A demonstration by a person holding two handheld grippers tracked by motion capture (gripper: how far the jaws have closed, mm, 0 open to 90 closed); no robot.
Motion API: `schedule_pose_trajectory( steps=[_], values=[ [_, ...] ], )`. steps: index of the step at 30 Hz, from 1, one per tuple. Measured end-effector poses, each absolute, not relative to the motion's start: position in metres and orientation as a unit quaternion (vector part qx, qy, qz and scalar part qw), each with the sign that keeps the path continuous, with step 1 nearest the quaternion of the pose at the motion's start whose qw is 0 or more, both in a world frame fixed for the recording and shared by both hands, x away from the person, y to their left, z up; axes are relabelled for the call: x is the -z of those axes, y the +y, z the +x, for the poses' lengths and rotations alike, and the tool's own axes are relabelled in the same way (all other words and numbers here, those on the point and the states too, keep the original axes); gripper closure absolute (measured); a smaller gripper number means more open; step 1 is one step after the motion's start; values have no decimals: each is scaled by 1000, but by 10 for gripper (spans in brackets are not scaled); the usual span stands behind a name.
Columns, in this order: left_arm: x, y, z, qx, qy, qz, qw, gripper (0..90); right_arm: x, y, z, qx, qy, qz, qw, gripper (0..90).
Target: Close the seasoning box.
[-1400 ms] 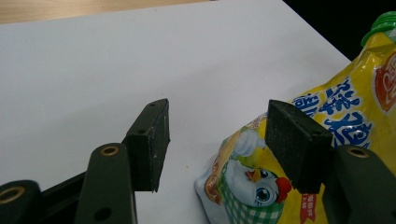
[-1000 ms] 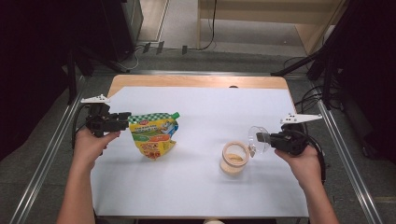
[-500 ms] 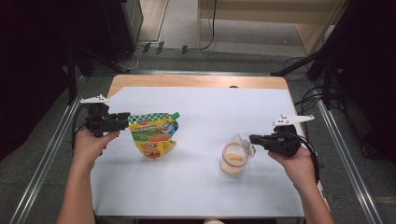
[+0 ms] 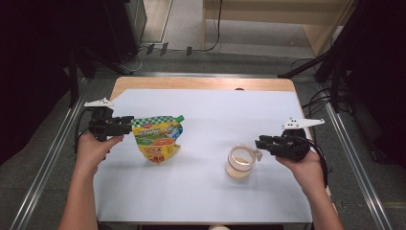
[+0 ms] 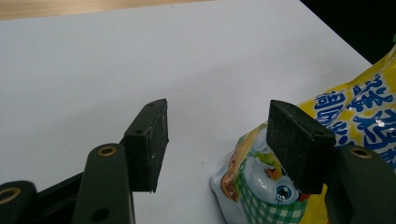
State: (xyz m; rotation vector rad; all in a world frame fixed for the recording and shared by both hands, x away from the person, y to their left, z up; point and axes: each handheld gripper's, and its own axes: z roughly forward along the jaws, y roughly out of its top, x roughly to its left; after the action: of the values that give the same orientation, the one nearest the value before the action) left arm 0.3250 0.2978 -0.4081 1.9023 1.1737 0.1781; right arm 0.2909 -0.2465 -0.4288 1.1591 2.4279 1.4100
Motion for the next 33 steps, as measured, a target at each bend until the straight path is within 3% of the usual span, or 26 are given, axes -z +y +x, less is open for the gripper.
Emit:
schedule_pose_trajectory(
  steps=[8, 33],
  values=[
    [409, 297, 325, -75, 474, 764, 431, 395, 438, -258, 296, -468, 785, 403, 55, 535],
    [413, 296, 325, -77, 476, 765, 427, 386, 472, -279, 304, -451, 771, 434, 117, 307]
  ],
)
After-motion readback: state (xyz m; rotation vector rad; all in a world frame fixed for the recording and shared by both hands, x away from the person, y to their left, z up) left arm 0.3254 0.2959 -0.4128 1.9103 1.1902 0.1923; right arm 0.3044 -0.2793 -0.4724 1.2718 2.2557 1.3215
